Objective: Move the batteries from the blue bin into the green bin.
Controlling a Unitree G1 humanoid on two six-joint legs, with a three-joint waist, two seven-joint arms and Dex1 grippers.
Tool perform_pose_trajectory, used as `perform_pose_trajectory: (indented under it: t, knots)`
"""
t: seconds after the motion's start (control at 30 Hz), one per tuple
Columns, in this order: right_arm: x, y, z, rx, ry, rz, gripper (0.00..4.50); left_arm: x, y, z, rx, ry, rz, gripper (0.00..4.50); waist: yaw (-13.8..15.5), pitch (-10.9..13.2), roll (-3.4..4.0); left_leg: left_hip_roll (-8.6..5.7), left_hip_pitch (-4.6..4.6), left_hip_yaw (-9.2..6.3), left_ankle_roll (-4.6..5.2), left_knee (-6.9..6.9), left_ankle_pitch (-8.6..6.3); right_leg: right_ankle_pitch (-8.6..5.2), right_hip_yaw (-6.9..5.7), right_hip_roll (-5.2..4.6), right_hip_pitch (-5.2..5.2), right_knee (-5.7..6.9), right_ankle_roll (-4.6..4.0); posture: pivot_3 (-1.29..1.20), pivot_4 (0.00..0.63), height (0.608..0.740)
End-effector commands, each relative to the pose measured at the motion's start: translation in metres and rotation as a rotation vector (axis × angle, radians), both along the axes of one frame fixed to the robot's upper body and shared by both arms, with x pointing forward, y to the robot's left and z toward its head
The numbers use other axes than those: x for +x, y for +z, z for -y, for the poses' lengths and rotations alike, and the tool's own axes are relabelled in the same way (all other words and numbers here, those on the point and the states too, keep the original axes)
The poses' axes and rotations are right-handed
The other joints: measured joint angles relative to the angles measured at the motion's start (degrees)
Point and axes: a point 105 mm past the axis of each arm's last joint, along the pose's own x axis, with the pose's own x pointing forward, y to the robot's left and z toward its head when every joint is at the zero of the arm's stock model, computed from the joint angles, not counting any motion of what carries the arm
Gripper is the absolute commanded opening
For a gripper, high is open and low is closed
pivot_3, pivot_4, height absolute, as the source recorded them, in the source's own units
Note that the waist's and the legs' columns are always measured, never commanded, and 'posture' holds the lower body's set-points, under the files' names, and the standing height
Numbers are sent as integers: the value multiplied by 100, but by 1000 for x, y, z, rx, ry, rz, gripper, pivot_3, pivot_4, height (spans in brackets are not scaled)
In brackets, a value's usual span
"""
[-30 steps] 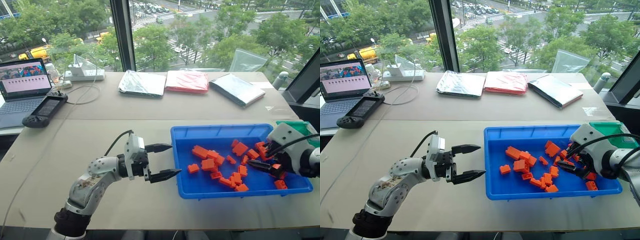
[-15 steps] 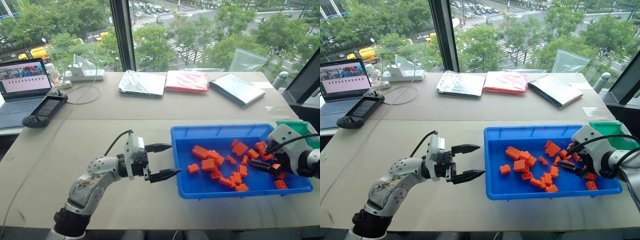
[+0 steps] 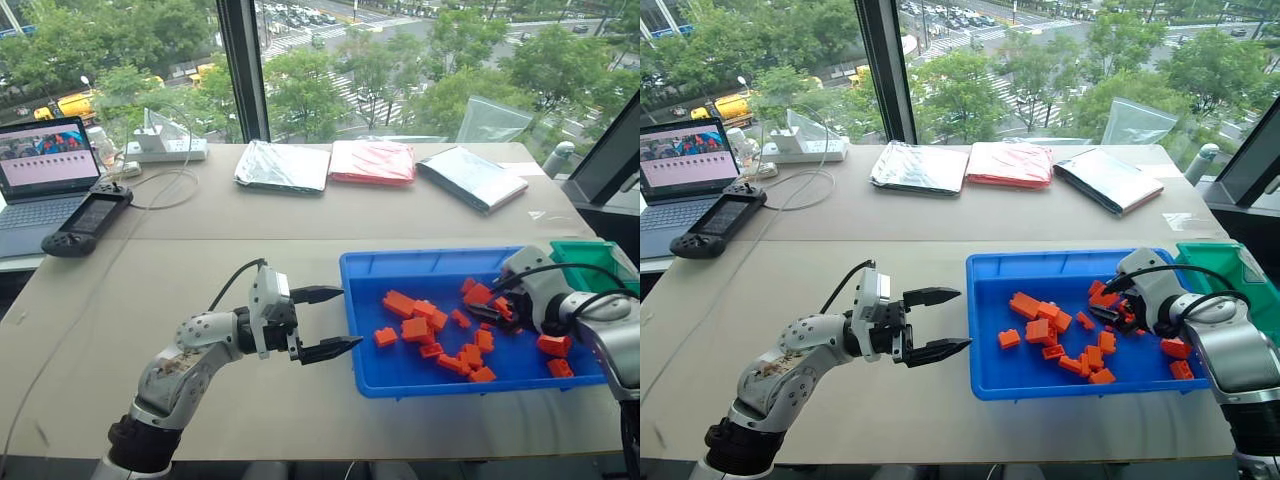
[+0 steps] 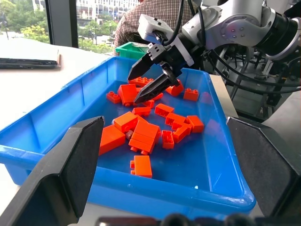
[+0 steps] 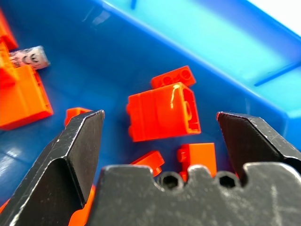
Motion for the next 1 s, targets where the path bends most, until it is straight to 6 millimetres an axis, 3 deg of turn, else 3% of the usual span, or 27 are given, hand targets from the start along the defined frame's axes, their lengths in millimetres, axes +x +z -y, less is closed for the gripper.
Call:
perform_pose_trajectory:
  t: [0.03, 0.07, 0.17, 0.33, 0.53, 0.73, 0.87, 1.0]
  knots:
    - [5, 6, 0, -15, 10, 29, 4458, -6, 12, 2, -16, -22, 40, 4500, -9, 0, 0, 1, 1, 0, 0, 0, 0, 0, 0, 1, 1, 0, 0, 0, 150, 740]
    - [5, 5, 0, -17, 10, 27, 4458, -5, 12, 2, -16, -21, 40, 4500, -10, 0, 0, 1, 1, 0, 0, 1, 0, 0, 0, 1, 1, 0, 0, 0, 150, 740]
    - [7, 5, -1, -17, 12, 34, 3770, -5, 12, 2, -17, -18, 40, 4500, -12, 0, 0, 1, 1, 0, 0, 0, 0, 0, 0, 1, 2, 0, 0, 0, 150, 740]
    - [7, 7, -1, -15, 19, 41, 2101, -4, 12, 1, -17, -15, 40, 4500, -15, 0, 0, 0, 1, 0, 0, 0, 0, 0, 0, 1, 1, 0, 0, 0, 150, 740]
    - [2, 26, 6, -5, -4, 90, 2096, -4, 11, 1, -18, -17, 40, 4500, -11, 0, 0, 0, 1, -1, -1, 0, 0, 0, 0, 0, 1, 0, 0, 0, 150, 740]
    - [-26, 68, 44, -66, -120, 130, 2096, -5, 10, -1, -17, -13, 37, 4500, 37, 0, 3, -2, -4, -1, 0, 1, 0, 0, 0, -3, -2, 0, 0, 0, 150, 740]
    - [-42, 76, 43, -97, -119, 97, 2096, -6, 9, -1, -18, -13, 31, 4500, 19, 0, 1, 3, 0, 0, 0, 0, 0, 0, -1, 2, 3, -2, 0, 0, 150, 740]
    - [-61, 64, 40, -161, -91, -16, 2096, -6, 8, 0, -18, -18, 28, 4500, 4, 0, 3, 4, 1, 1, 0, -1, 0, 0, 1, 3, 2, 0, 0, 0, 150, 740]
